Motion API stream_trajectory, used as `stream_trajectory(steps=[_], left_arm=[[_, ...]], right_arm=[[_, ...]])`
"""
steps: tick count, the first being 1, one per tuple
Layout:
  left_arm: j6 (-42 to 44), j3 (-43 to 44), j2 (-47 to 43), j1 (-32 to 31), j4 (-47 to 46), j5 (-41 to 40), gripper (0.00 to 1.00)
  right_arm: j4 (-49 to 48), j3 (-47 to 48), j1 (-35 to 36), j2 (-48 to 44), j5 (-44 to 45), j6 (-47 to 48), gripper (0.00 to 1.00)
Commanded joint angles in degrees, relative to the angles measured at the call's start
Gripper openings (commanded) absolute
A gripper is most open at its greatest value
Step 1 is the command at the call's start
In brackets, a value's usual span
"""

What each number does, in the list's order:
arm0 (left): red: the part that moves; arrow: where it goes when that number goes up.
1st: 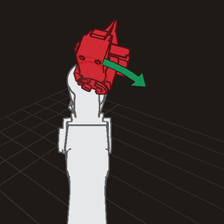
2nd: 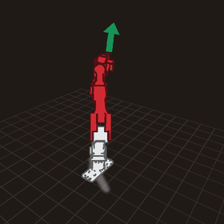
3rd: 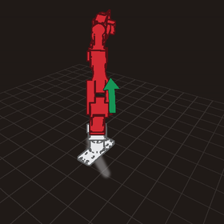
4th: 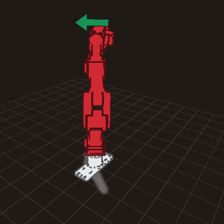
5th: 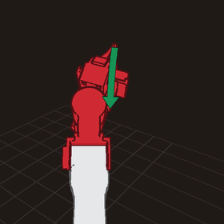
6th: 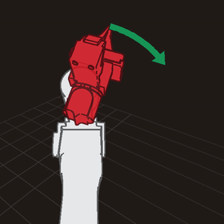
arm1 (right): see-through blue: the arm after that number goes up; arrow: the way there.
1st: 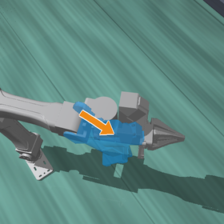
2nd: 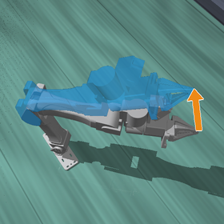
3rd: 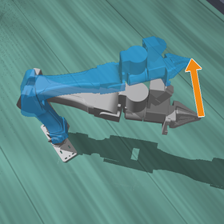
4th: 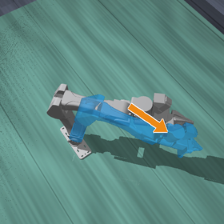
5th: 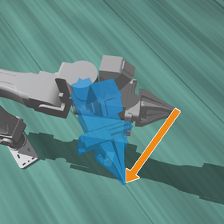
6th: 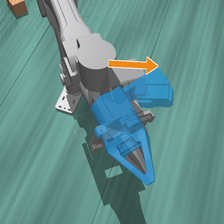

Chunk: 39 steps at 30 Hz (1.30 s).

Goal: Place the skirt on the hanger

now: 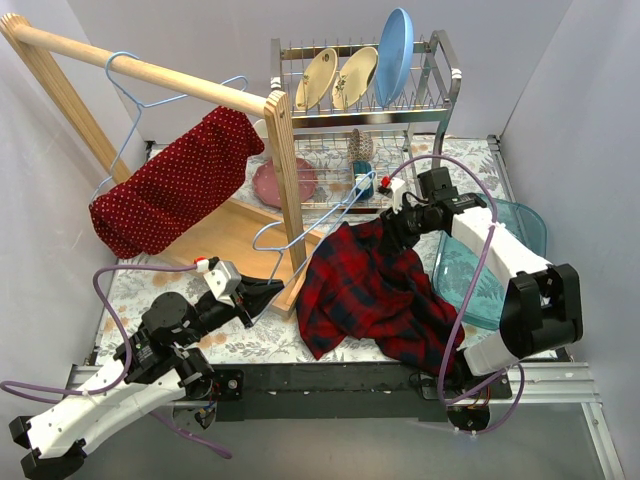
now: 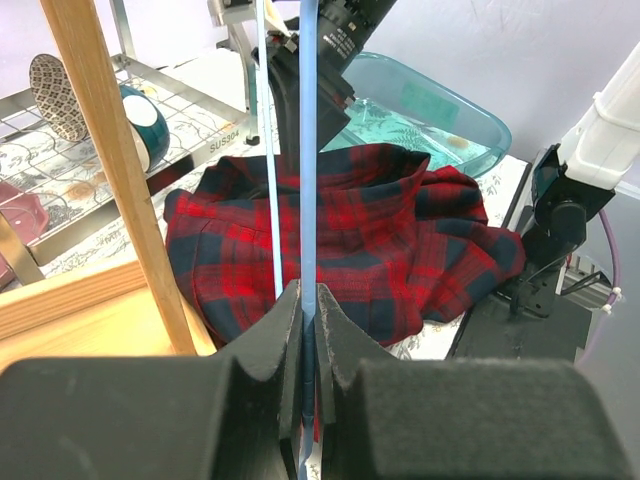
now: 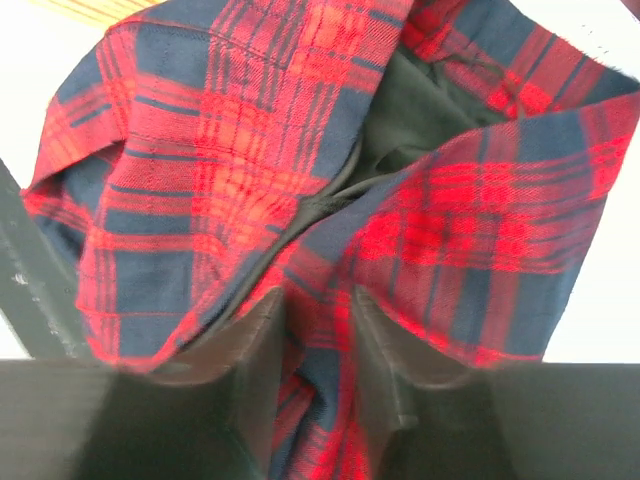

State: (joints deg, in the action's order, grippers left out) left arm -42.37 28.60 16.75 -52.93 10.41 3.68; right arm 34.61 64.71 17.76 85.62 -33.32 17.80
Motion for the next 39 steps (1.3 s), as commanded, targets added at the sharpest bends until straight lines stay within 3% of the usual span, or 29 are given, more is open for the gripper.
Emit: stream_trajectory(steps=[1,2,3,8,11,18,23,30,39], left_arm=[[0.62,0.23,-0.23,0.46,-0.92,0.62,0.00],[0.62,0.14,-0.23,0.46,-1.01,0.71,0.00],[0.62,0.05,-0.23,0.46,-0.92,0.80,0.00],[0.62,0.14,0.03,0.46,-1.01,1.33,0.00],[0.80,0.23,0.38,0.45,-1.19,2.03,0.00],[0.97,0.05,0.30,0.46,-1.80,4.40,0.00],[1.59,0.57,5.11,0.46,-2.07,10.89,0.00],[4.57,4.52,17.15,0.37,0.92,16.09,0.00],[9.05,11.56,24.55,0.37,5.22,10.13,0.00]], right_arm=[[2.82,1.72,0.43,0.16,-2.98,1.53,0.30],[4.57,2.52,0.43,-0.37,-2.98,2.23,0.21],[5.37,3.75,0.43,-1.07,-2.37,3.11,0.02],[1.53,9.64,0.35,-14.65,13.58,4.08,0.01],[-1.12,12.44,0.35,-20.91,18.27,5.84,0.01],[0.37,11.94,0.35,-25.07,22.07,12.68,0.01],[-3.39,5.88,0.35,-26.56,35.48,19.10,0.01],[-4.73,6.39,0.35,-27.27,35.52,22.18,0.01],[-2.71,11.05,0.35,-30.07,29.81,26.31,0.01]])
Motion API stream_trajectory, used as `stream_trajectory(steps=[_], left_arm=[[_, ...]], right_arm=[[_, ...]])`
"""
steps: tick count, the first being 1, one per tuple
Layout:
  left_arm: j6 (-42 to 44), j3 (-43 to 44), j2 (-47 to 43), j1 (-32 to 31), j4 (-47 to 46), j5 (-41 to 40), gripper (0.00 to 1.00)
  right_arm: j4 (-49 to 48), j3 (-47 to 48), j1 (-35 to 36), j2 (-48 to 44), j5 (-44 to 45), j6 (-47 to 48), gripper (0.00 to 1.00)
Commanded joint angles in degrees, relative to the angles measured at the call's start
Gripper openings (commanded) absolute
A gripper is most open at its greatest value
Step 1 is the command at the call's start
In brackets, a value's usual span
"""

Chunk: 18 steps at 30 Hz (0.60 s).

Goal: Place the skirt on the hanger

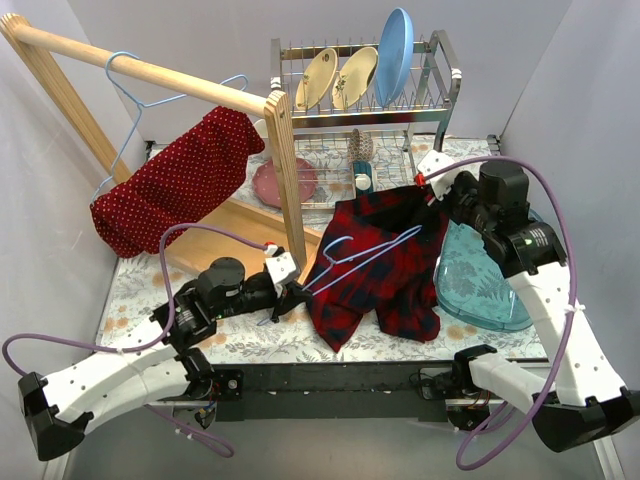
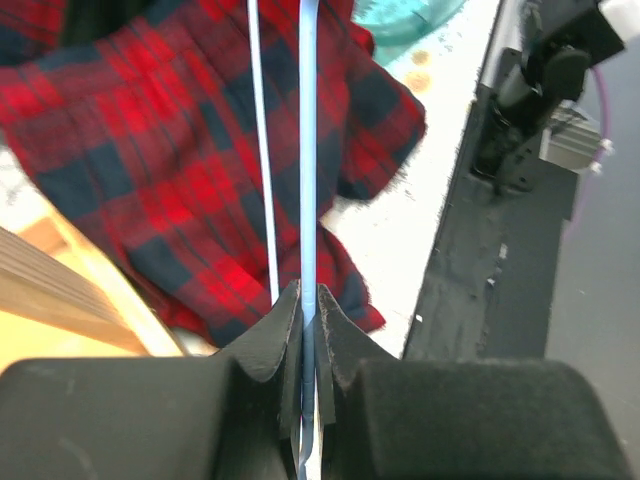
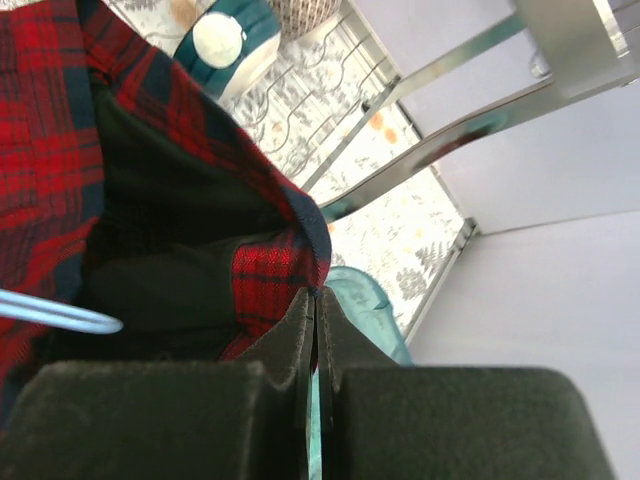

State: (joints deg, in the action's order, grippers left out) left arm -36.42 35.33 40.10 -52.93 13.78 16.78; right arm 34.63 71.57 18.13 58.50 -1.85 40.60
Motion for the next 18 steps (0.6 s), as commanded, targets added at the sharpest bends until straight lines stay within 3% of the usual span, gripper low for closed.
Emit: stream_trajectory(steps=[1,6,13,18], left_arm=[[3.29,5.88,1.56,0.37,2.47,-3.76,0.00],[3.99,8.08,1.21,0.28,5.72,-7.54,0.00],[5.31,11.86,7.62,0.37,8.19,-9.83,0.00],[7.42,16.24,13.85,0.37,7.49,-7.03,0.00]], right_arm=[[-2.73,4.02,-0.02,-3.65,-1.15,4.57,0.01],[-2.38,4.62,-0.02,-5.68,-0.61,6.42,0.01],[0.87,10.16,-0.02,-4.62,-8.33,4.40,0.01],[3.33,10.17,-0.11,-4.71,-14.40,3.70,0.01]])
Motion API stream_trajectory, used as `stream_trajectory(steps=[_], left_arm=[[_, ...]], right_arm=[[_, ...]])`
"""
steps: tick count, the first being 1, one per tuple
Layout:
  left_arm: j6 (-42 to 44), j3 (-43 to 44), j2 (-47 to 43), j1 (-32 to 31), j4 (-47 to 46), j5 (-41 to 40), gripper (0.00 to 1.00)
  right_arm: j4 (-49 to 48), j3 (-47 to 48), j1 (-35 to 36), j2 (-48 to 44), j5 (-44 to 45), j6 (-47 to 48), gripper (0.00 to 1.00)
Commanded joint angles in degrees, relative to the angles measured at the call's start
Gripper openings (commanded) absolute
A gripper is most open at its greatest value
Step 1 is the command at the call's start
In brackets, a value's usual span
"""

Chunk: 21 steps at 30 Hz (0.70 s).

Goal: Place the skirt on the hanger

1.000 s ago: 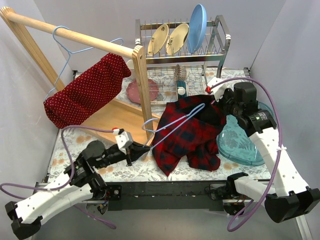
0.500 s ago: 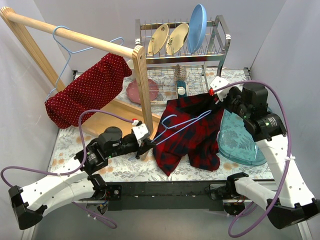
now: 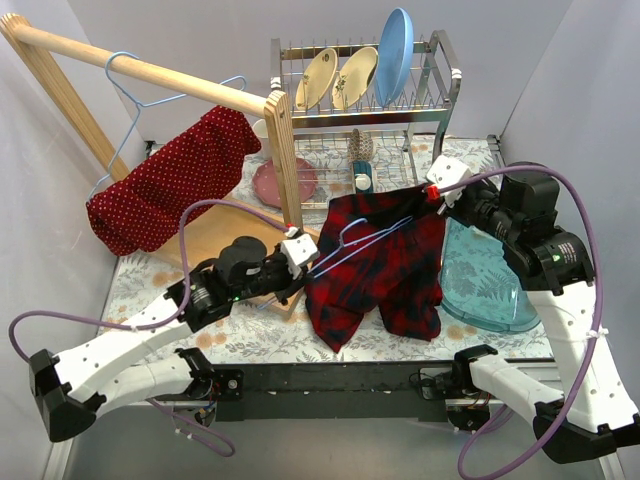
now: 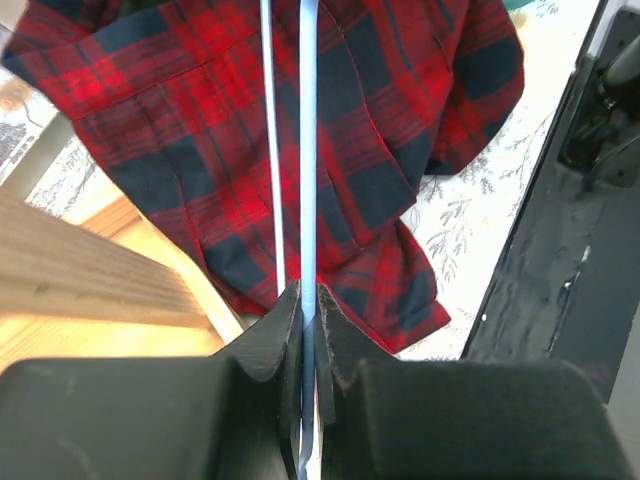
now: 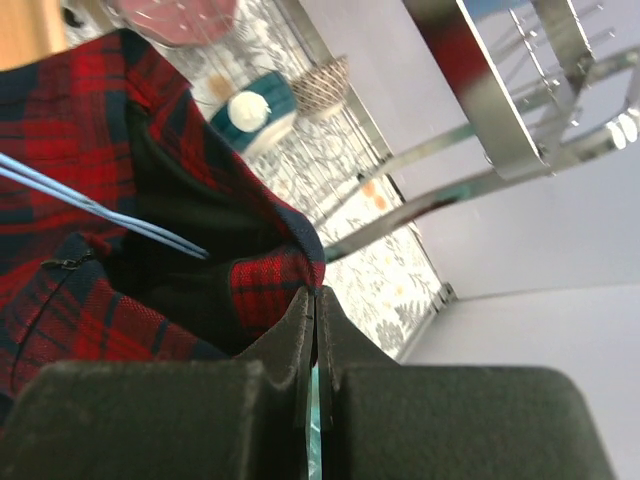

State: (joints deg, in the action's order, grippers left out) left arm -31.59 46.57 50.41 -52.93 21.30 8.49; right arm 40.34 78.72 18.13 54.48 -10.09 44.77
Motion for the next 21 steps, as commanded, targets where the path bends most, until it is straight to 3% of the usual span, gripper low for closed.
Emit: stream_trajectory(steps=[1,14,21], left_arm=[[2.94,5.72,4.77,0.37,-0.38,2.05,0.00],[6.28,15.65,19.98,0.46,-7.59,8.02,0.00],[5.23,14.88,20.00,1.07,-13.28,12.16,0.00]], right_arm=[[-1.93,3.19,-0.03,-0.69,-8.61,-0.48,0.01],[3.79,11.54,-0.99,-1.04,-33.93,-5.30,0.01],[2.11,0.22,-0.91,-1.57,-41.51,-8.92,0.01]])
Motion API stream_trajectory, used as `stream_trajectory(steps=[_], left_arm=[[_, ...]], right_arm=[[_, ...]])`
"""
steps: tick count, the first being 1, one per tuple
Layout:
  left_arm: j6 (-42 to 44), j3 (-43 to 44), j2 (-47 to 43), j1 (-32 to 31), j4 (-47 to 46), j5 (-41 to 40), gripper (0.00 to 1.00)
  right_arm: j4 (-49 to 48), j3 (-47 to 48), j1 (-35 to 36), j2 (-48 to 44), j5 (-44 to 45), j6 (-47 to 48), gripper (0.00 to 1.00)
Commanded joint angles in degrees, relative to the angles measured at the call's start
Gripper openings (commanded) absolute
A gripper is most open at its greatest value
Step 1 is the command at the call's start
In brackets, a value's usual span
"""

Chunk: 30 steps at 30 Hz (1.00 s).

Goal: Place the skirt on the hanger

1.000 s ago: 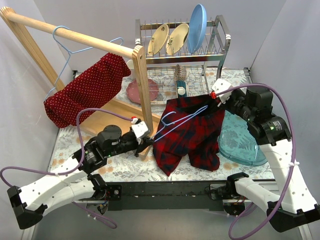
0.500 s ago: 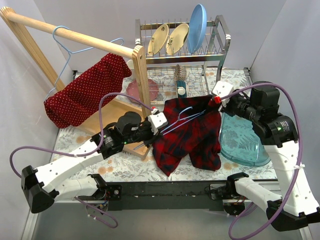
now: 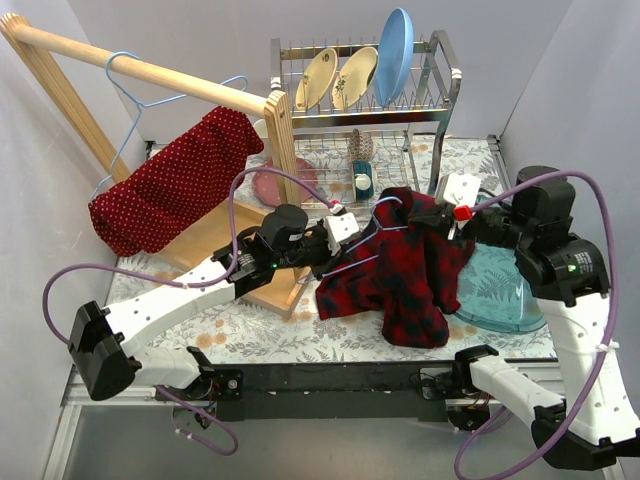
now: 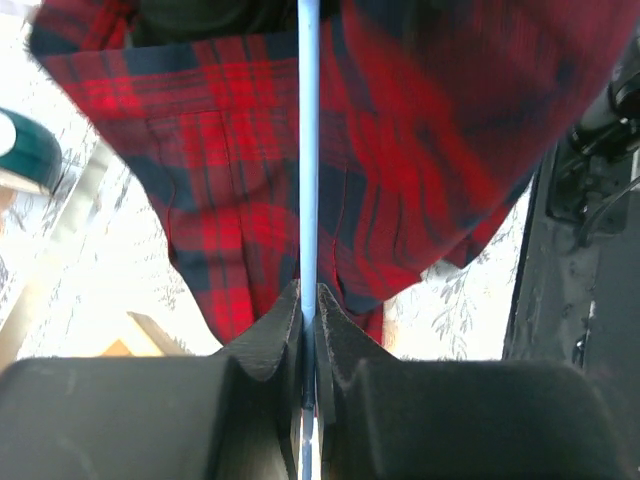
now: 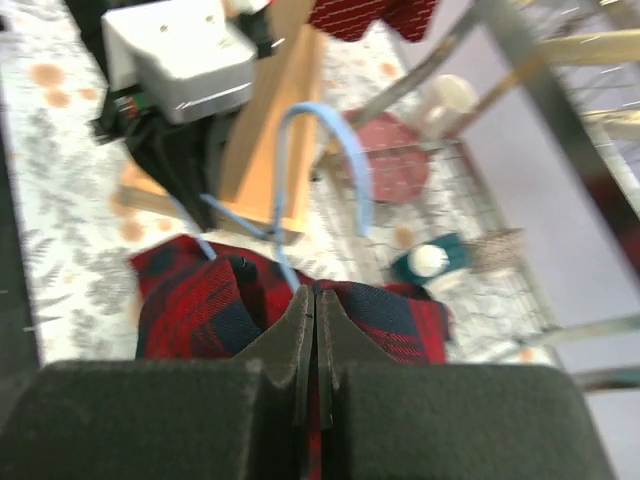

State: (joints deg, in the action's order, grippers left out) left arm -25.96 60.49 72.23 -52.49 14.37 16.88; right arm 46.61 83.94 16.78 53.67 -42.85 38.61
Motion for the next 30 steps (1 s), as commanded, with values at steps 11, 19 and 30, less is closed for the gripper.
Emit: stream_trajectory(steps=[11,19,30], left_arm=[[-5.33,-12.06,-9.74,1.60,-18.59,7.99,0.00],[-12.53,-15.49,-8.33,3.18,-30.18,9.04,0.00],[-16.50,-17.59,-6.40,4.50,-39.51,13.08,0.00]], right_arm=[[0.24,-8.97,4.30,-0.67,-10.93,-2.39,0.02],[3.40,-14.31,8.80,-1.72,-9.56,-0.30,0.08],[10.62,-15.39,10.82,-8.74,14.16,3.58,0.58]])
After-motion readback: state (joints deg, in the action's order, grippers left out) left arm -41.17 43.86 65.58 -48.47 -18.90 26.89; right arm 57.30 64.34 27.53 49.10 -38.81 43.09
